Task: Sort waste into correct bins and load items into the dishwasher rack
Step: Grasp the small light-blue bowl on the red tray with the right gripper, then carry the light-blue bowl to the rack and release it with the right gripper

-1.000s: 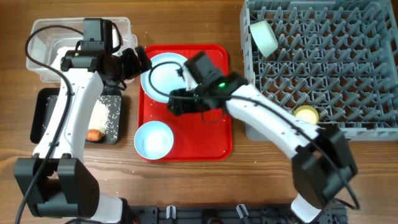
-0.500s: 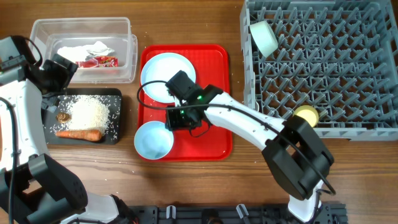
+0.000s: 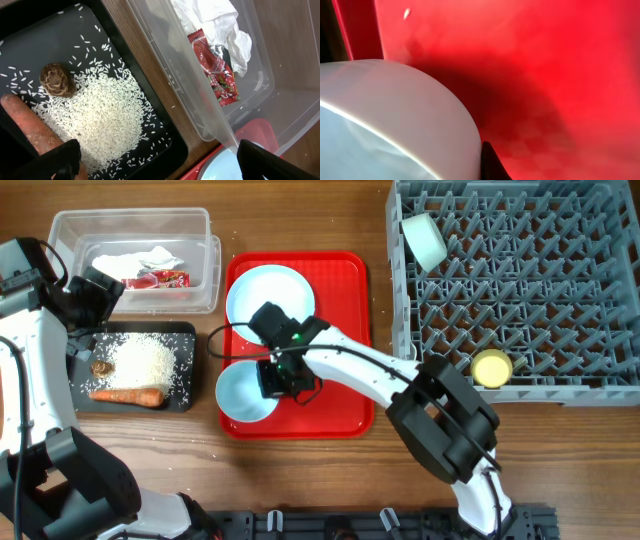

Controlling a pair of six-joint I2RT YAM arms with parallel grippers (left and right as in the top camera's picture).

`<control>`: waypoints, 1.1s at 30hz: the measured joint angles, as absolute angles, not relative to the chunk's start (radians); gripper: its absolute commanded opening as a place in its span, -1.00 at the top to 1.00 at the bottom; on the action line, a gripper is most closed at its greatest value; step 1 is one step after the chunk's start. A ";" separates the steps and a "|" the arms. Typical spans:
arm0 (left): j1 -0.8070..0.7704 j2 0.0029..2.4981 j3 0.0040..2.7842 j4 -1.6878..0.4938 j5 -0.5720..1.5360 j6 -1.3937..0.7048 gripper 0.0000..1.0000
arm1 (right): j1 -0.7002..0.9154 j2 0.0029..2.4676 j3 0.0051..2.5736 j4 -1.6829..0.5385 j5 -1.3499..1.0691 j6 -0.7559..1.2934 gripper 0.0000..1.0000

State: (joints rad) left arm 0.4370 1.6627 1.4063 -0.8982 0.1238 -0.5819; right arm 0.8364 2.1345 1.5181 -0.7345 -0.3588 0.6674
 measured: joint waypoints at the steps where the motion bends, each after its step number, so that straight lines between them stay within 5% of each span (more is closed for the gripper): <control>1: 0.437 1.663 1.406 -0.898 0.124 -0.582 -1.00 | 0.823 2.127 1.518 -0.744 -0.355 0.660 0.92; 8: 0.437 1.663 1.406 -0.898 0.124 -0.582 -1.00 | 0.648 1.845 1.522 -0.900 -0.083 0.535 0.91; 14: 0.437 1.663 1.406 -0.898 0.124 -0.582 -1.00 | 0.479 1.669 1.522 -0.960 0.550 0.354 0.91; 20: 0.437 1.663 1.406 -0.898 0.124 -0.582 -1.00 | 0.454 1.715 1.523 -0.893 1.079 -0.043 0.91; 26: 0.437 1.663 1.406 -0.898 0.124 -0.582 -1.00 | 0.454 1.831 1.523 -0.871 1.262 -0.287 0.92; 33: 0.437 1.663 1.406 -0.898 0.124 -0.582 -1.00 | 0.445 1.906 1.486 -0.874 1.292 -0.304 0.91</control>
